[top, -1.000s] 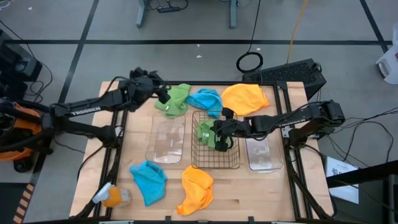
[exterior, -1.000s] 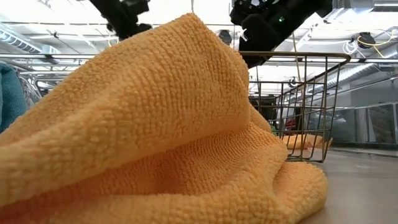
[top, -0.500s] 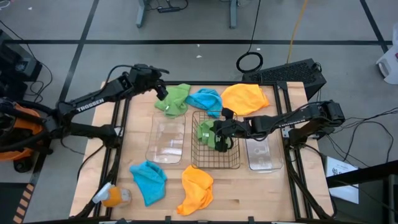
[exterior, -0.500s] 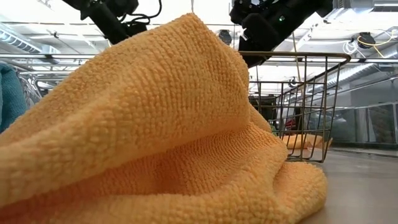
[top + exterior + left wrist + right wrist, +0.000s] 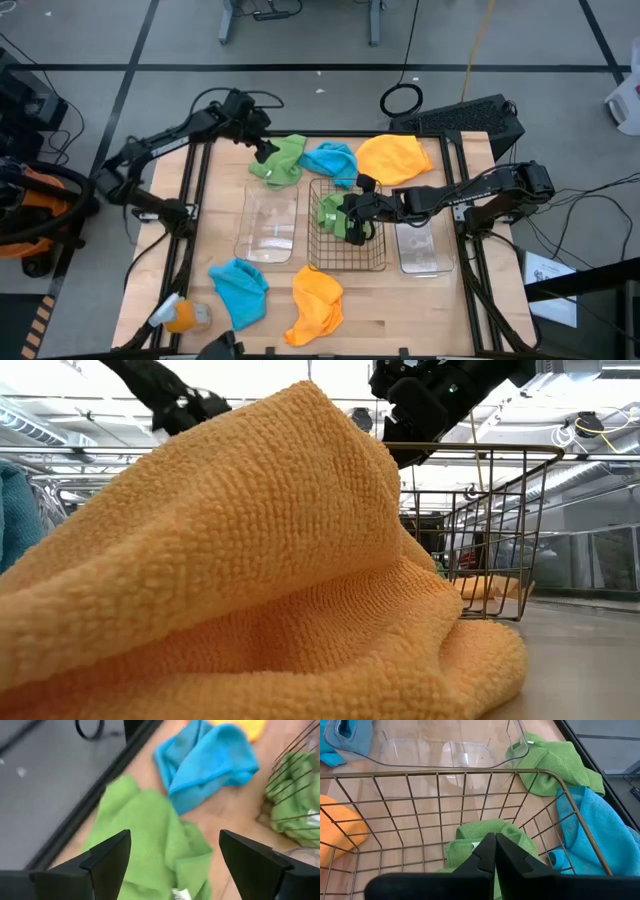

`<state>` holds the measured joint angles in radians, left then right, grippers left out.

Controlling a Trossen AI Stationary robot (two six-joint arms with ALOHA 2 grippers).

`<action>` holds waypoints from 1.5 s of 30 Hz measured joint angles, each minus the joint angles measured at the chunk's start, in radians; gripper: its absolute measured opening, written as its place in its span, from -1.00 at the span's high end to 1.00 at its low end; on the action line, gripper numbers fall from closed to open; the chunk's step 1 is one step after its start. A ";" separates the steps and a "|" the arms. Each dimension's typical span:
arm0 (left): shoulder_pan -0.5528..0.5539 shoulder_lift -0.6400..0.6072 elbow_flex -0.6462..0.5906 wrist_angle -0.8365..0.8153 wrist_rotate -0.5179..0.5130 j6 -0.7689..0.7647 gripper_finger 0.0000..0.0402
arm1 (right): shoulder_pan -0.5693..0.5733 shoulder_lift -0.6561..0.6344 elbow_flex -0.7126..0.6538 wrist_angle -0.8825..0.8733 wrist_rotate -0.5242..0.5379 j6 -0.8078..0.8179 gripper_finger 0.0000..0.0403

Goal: Sort microfiber towel by color & place in baskets
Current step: Put the green microfiber towel into the wire basket

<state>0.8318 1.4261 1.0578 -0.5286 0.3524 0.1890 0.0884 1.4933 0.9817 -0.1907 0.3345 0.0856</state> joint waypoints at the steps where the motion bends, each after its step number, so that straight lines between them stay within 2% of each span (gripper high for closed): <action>1: 0.010 0.026 0.002 -0.010 0.030 0.000 -0.53 | 0.003 0.000 0.000 0.000 0.000 0.000 0.99; 4: 0.024 0.101 0.003 -0.025 0.103 0.007 -0.53 | 0.012 0.000 0.000 -0.001 0.000 0.007 0.99; 11: 0.013 0.232 0.004 -0.023 0.104 0.030 -0.53 | 0.028 0.000 0.000 -0.002 0.000 0.007 0.99; 22: -0.003 0.303 0.004 -0.001 0.082 0.053 -0.53 | 0.032 0.000 0.000 -0.002 0.000 0.007 0.99; 25: -0.003 0.303 0.004 0.003 0.062 0.078 -0.47 | 0.032 0.000 0.000 -0.002 0.000 0.007 0.99; 28: -0.003 0.308 0.004 0.006 0.056 0.094 -0.32 | 0.032 0.000 0.000 -0.002 0.000 0.007 0.99; 31: -0.003 0.328 0.004 0.000 0.055 0.114 -0.08 | 0.032 0.000 0.000 -0.001 0.000 0.007 0.99; 40: -0.003 0.394 0.004 0.028 0.057 0.132 0.91 | 0.032 0.000 0.000 -0.001 0.000 0.004 0.99; 45: -0.003 0.377 0.005 0.047 0.057 0.131 0.94 | 0.032 0.000 0.000 -0.002 0.000 0.004 0.99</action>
<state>0.8291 1.8035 1.0625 -0.4811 0.4095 0.3199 0.1200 1.4937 0.9817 -0.1928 0.3344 0.0891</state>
